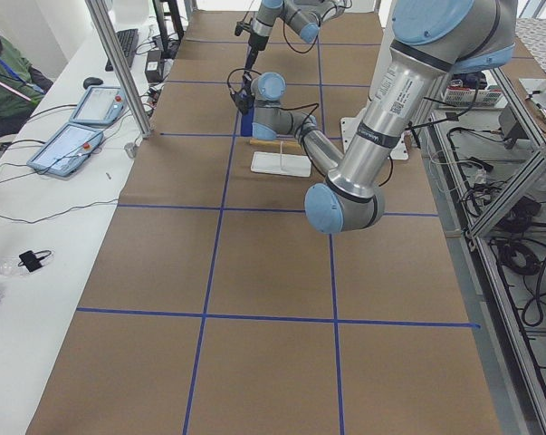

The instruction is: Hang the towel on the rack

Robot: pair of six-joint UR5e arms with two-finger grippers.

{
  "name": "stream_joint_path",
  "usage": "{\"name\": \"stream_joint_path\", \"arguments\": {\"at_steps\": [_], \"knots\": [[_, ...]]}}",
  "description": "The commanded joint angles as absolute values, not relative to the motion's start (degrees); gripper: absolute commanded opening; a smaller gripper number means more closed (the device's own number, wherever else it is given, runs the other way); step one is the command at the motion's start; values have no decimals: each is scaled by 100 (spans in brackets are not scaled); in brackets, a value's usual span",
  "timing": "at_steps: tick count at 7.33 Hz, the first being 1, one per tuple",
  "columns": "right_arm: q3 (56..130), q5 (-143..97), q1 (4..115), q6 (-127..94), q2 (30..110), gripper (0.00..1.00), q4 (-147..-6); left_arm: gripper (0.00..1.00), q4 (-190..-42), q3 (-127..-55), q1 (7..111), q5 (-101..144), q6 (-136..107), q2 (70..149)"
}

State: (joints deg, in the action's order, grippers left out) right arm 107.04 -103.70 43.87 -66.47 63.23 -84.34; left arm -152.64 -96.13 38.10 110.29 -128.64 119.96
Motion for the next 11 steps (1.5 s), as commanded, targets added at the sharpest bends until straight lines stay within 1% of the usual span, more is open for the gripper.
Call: {"name": "stream_joint_path", "arguments": {"at_steps": [1, 2, 3, 5, 7, 8, 10, 11], "knots": [[10347, -10941, 5016, -5507, 6328, 100, -8912, 0, -15258, -10140, 3587, 11206, -12719, 11551], [10162, -11047, 5201, -5171, 6328, 100, -8912, 0, -15258, -10412, 3534, 11206, -12283, 11070], [10038, -11196, 5377, -4794, 6346, 100, -8912, 0, -15258, -10459, 3603, 11615, -12017, 10848], [9845, -11678, 5851, -3916, 6442, 100, -8903, 0, -15249, -10415, 4250, 12616, -11070, 10531], [9773, -11804, 6151, -3535, 6565, 100, -8895, 0, -15249, -10371, 4718, 13103, -10471, 10188], [9747, -11882, 6222, -3438, 6574, 100, -8903, 0, -15240, -10241, 4833, 13157, -10198, 10143], [9738, -11962, 6380, -2974, 6784, 100, -8912, 0, -15223, -9671, 4931, 13131, -9514, 10143], [9738, -11962, 6459, -2745, 6898, 100, -8903, 44, -15223, -9407, 4896, 13061, -9301, 10177]]}}
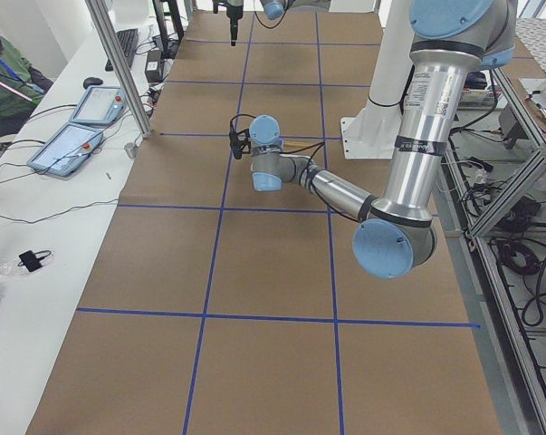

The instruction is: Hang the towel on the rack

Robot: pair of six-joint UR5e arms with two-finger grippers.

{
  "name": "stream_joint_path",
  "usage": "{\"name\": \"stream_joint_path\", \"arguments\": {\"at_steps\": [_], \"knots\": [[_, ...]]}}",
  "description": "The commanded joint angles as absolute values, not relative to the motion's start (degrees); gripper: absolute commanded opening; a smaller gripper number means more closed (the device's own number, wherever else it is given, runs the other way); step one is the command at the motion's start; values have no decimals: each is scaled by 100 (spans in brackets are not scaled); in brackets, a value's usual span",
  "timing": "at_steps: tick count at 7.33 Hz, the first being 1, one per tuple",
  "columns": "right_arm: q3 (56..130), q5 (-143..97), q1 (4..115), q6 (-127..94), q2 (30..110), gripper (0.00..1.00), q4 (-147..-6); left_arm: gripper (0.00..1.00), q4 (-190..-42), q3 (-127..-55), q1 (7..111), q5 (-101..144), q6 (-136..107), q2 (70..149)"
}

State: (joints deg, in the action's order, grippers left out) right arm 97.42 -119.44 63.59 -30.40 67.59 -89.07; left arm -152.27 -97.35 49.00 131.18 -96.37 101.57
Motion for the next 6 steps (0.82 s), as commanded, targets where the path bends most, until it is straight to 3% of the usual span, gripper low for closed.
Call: {"name": "stream_joint_path", "arguments": {"at_steps": [1, 4, 6], "knots": [[9738, -12005, 6582, -2542, 7004, 100, -8903, 97, -15223, -9335, 4913, 12739, -9003, 10178], [9196, -12593, 7257, -1543, 7031, 100, -8895, 98, -15005, -9054, 5245, 12498, -7776, 10134], [8756, -12989, 7845, -707, 7188, 100, -8877, 98, -14006, -9044, 5693, 12489, -5969, 9968]]}}
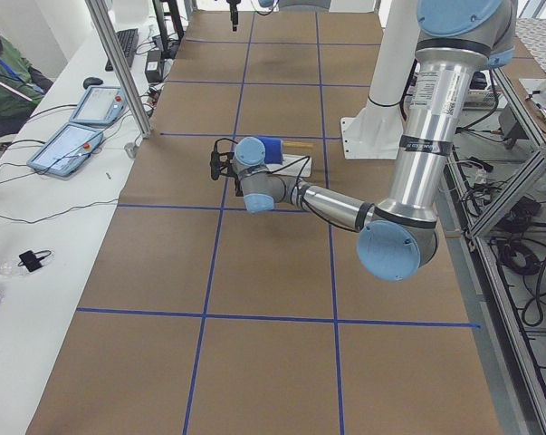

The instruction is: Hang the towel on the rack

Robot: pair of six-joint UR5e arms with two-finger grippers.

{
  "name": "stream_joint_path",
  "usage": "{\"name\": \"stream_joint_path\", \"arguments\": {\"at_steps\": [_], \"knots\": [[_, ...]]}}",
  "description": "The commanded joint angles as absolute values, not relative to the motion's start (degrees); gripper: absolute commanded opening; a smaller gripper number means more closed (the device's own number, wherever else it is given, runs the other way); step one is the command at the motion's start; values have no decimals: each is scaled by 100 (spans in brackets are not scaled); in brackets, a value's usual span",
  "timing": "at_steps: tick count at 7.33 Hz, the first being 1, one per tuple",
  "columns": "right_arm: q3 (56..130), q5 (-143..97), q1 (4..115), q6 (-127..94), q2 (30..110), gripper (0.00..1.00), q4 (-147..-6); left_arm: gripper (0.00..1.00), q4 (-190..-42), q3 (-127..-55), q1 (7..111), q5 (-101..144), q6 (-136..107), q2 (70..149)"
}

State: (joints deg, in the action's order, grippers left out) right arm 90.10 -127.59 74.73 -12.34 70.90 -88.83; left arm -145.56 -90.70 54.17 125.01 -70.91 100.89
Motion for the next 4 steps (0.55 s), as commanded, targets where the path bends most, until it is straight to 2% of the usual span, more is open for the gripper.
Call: {"name": "stream_joint_path", "arguments": {"at_steps": [1, 4], "knots": [[8702, -12982, 8023, -242, 7355, 100, -8903, 98, -13609, -9035, 5991, 12489, -4863, 9819], [8657, -12920, 8165, 166, 7917, 100, -8824, 99, -11785, -9061, 7106, 12489, -1699, 9800]]}}
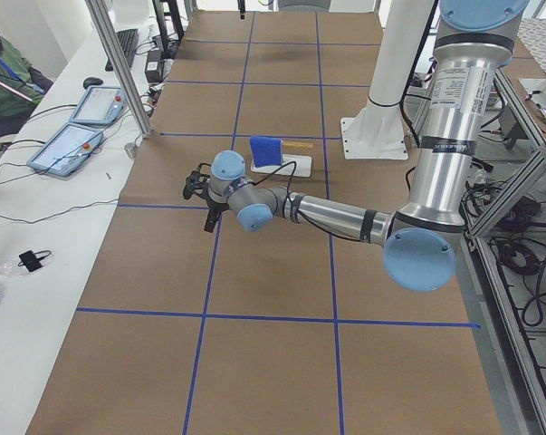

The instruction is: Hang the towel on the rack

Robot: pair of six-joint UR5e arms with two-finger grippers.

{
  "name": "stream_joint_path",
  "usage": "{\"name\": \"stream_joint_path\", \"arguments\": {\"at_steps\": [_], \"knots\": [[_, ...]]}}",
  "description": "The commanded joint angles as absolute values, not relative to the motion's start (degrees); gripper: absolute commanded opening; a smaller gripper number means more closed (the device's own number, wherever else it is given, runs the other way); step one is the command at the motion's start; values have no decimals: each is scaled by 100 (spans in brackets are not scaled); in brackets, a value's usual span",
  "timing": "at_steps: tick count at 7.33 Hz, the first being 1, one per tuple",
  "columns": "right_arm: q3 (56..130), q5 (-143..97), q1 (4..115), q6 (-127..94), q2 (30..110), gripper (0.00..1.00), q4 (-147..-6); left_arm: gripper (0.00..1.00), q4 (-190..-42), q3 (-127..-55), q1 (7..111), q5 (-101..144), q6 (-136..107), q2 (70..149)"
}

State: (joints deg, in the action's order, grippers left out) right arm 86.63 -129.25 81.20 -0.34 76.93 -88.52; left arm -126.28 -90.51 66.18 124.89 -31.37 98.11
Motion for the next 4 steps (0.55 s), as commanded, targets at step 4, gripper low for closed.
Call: {"name": "stream_joint_path", "arguments": {"at_steps": [4], "knots": [[8657, -12911, 8279, 167, 8182, 100, -8833, 99, -9107, -9088, 8453, 12516, 1379, 9765]]}}
